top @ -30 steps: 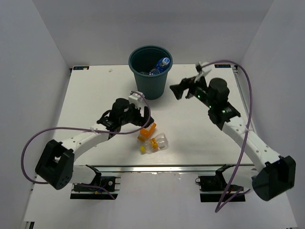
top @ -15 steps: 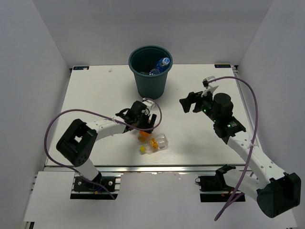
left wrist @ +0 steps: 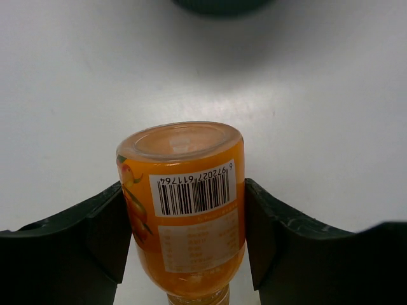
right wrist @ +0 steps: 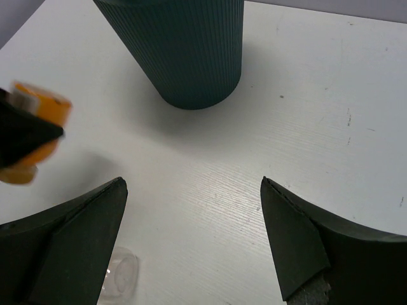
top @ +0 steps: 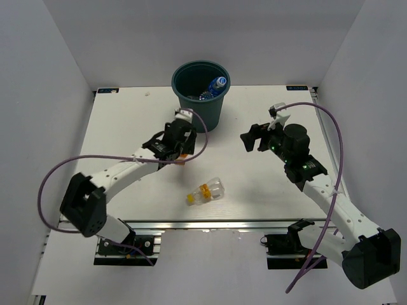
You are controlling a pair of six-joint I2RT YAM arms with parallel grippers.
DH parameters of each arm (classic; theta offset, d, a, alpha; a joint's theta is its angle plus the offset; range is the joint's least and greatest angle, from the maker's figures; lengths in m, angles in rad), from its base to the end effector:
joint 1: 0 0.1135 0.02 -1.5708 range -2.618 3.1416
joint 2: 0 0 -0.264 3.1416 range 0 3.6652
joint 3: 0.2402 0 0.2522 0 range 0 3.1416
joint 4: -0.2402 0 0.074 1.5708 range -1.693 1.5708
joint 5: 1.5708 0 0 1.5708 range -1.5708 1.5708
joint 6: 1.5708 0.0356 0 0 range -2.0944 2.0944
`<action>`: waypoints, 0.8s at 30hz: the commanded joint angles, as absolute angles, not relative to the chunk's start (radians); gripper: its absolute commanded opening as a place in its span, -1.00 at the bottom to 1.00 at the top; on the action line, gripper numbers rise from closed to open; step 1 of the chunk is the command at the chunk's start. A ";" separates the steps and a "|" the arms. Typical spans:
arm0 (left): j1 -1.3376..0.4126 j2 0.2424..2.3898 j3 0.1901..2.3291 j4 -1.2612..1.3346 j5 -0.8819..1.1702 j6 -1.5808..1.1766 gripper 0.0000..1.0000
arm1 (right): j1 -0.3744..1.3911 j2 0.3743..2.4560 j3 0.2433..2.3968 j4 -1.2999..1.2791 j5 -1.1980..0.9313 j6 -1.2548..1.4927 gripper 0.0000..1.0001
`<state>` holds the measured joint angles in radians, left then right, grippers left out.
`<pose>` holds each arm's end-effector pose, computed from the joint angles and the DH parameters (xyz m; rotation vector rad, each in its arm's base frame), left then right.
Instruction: Put the plastic bottles in the bin
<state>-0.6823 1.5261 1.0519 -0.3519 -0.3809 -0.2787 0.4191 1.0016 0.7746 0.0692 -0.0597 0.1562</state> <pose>0.2614 -0.1954 0.2400 0.2933 2.3036 -0.0222 0.2166 0.0988 0.3220 -0.2738 1.7303 0.4742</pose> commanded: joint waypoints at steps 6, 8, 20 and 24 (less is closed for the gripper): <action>-0.684 1.319 1.295 -0.177 -0.657 -0.145 0.09 | 0.416 0.989 0.775 0.066 -0.048 0.138 0.79; -0.684 1.356 1.348 -0.077 -0.644 -0.104 0.09 | 0.416 0.983 0.770 0.069 -0.051 0.137 0.79; -0.634 1.790 1.824 -0.035 -0.706 -0.075 0.14 | 0.416 0.960 0.723 0.086 -0.189 0.153 0.79; -0.566 1.916 1.939 -0.064 -0.623 -0.129 0.44 | 0.416 0.945 0.709 0.086 -0.219 0.144 0.79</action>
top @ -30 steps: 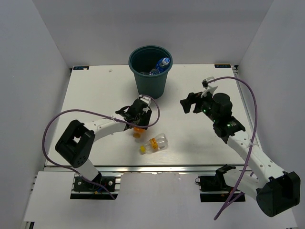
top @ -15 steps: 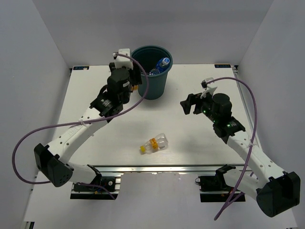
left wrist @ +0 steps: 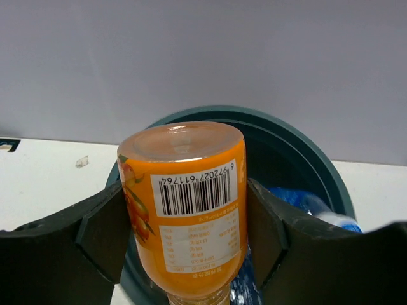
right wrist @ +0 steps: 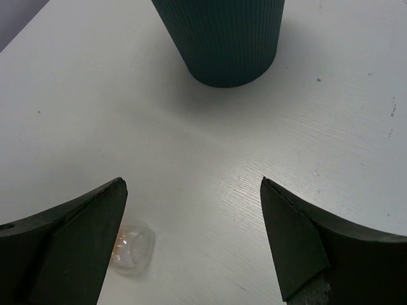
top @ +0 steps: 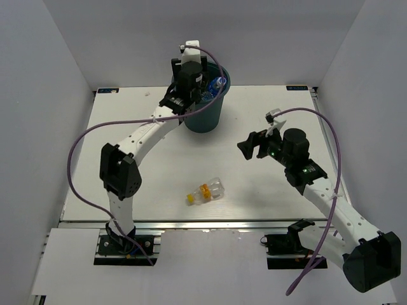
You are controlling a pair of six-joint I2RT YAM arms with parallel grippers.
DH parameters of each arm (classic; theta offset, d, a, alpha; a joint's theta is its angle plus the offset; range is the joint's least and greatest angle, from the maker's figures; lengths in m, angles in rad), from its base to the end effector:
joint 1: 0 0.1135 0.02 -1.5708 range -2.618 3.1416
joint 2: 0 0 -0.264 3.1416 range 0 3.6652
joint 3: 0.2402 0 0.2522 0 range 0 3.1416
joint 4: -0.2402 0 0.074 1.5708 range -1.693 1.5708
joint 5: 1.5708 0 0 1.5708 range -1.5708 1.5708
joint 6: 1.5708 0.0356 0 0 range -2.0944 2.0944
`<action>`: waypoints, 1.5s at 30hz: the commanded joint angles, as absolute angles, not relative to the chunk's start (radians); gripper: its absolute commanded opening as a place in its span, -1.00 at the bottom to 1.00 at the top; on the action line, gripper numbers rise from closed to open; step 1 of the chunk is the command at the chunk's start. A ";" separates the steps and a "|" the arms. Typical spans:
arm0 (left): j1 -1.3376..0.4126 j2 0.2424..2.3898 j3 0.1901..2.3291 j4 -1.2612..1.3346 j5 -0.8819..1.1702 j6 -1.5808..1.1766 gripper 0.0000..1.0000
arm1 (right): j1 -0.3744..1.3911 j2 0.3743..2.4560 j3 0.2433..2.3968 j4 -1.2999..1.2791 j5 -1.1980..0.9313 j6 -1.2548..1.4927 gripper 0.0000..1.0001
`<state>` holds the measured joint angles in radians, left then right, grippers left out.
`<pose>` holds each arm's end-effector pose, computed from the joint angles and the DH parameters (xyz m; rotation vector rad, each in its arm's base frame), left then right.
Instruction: Put the plastic bottles in the bin
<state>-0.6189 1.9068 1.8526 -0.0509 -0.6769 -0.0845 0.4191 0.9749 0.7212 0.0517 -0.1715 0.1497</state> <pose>0.3844 -0.2464 0.3987 -0.0654 1.6515 0.0321 0.2084 0.0995 0.3067 -0.3668 1.7667 0.5606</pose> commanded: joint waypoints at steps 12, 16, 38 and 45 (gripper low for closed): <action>-0.477 1.990 2.097 -0.216 -0.406 -0.213 0.96 | 0.426 1.003 0.715 0.031 -0.612 -0.108 0.79; -0.450 1.832 1.921 -0.229 -0.411 -0.257 0.96 | 0.489 1.049 0.771 -0.126 -0.628 -0.297 0.79; -0.218 1.161 0.796 -0.071 -0.566 -0.505 0.96 | 0.934 1.587 1.060 -0.319 -0.227 -0.519 0.79; -0.176 1.178 0.730 0.044 -0.439 -0.506 0.96 | 0.959 1.640 0.914 -0.123 -0.256 -0.434 0.79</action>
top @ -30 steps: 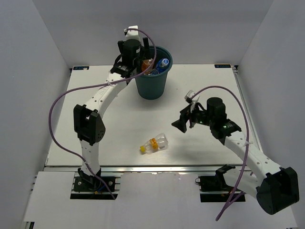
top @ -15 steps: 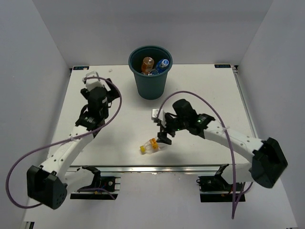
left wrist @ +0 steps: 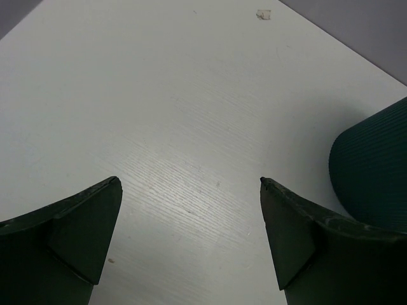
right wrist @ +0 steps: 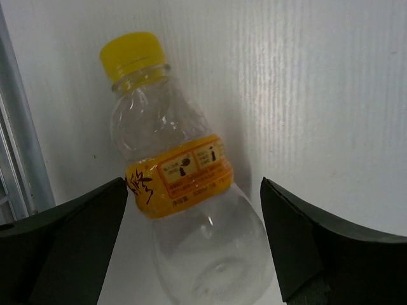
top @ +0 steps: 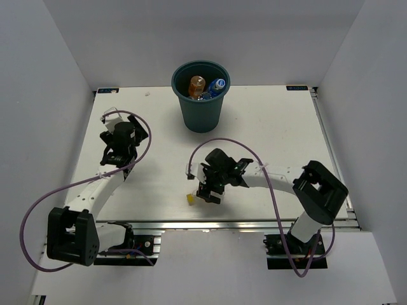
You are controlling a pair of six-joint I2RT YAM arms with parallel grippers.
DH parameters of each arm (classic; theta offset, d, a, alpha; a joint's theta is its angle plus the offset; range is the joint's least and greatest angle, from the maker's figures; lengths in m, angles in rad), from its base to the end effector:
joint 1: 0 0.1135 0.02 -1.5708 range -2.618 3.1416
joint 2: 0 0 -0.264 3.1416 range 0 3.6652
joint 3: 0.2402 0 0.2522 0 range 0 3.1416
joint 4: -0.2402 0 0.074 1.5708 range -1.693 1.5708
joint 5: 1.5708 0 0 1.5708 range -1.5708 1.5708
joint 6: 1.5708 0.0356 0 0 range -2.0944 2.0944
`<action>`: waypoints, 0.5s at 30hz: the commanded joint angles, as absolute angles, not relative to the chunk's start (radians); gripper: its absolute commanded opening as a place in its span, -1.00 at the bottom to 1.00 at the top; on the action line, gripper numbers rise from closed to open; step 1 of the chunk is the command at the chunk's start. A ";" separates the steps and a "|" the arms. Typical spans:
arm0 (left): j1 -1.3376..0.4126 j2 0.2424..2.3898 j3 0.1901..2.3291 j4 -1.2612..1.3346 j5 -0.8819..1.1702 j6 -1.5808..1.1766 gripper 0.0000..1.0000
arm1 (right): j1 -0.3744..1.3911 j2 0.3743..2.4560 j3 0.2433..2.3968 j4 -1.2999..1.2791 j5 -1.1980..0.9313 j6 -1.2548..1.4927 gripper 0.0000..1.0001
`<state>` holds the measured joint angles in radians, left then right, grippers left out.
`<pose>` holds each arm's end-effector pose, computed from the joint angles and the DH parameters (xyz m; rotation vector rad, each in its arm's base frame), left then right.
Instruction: Put the plastic bottles in the bin
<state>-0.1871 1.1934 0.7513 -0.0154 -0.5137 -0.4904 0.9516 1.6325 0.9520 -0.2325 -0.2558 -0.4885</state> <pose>0.2626 -0.0319 0.2620 -0.6067 1.8706 0.0794 0.1846 0.2746 0.1837 -1.7391 1.8155 0.5111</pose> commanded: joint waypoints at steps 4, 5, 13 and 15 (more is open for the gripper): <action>-0.166 1.200 0.744 0.025 -0.439 -0.515 0.97 | 0.959 1.655 0.893 -0.054 -0.227 -0.396 0.71; -0.164 1.201 0.744 0.023 -0.436 -0.517 0.96 | 0.959 1.649 0.890 -0.035 -0.216 -0.388 0.62; -0.160 1.178 0.741 0.017 -0.433 -0.529 0.96 | 0.911 1.435 0.841 0.192 -0.199 -0.328 -0.40; -0.158 1.166 0.735 0.026 -0.428 -0.532 0.96 | 0.888 1.401 0.886 0.213 -0.195 -0.322 -0.38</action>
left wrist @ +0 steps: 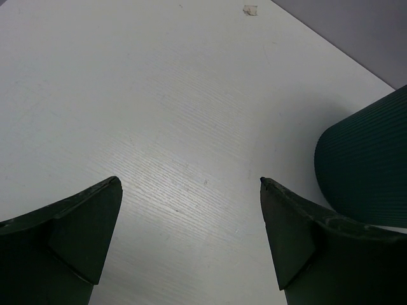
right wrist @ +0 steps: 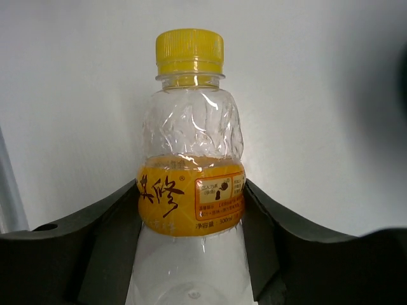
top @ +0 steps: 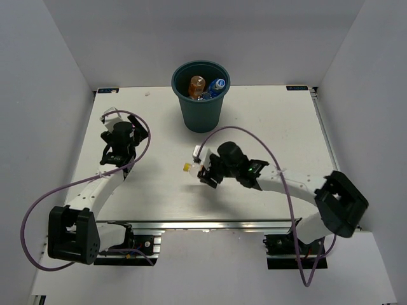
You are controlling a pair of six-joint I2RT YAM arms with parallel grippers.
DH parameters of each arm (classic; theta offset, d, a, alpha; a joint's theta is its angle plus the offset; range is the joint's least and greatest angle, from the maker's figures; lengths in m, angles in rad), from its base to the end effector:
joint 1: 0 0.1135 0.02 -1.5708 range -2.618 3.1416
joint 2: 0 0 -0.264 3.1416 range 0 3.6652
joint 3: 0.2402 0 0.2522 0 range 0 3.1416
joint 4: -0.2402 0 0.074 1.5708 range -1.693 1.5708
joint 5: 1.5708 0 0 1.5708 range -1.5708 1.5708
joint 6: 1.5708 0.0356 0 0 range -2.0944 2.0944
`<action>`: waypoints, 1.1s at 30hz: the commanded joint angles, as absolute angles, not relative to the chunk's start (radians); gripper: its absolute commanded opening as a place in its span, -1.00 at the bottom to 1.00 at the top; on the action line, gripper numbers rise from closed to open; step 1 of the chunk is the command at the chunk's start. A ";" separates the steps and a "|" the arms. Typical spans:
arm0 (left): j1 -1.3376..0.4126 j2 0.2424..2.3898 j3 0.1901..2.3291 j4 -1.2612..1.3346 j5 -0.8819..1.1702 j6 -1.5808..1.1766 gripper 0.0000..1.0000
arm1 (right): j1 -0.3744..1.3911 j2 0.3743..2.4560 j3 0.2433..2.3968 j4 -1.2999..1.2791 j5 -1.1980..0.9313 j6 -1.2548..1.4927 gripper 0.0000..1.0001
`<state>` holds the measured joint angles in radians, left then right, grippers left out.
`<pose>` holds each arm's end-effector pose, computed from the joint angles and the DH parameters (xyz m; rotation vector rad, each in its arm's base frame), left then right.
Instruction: Put the plastic bottles in the bin
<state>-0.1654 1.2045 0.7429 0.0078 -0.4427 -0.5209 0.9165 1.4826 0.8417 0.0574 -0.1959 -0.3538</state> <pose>0.2658 -0.0289 0.2581 -0.6174 1.8793 0.0033 0.1892 0.2580 0.2181 -1.3909 1.6923 0.5333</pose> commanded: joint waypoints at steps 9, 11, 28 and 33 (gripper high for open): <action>-0.156 1.120 0.706 0.043 -0.411 -0.532 0.96 | 0.782 1.471 1.350 0.331 -0.103 -0.275 -0.53; -0.155 1.124 0.709 0.037 -0.416 -0.532 0.96 | 0.778 1.561 1.454 0.315 -0.014 -0.273 -0.54; -0.147 1.098 0.696 0.060 -0.379 -0.514 0.96 | 0.637 2.059 2.135 0.132 0.138 0.020 0.79; -0.146 1.112 0.703 0.055 -0.370 -0.515 0.96 | 0.637 1.965 2.089 0.132 0.095 0.006 0.79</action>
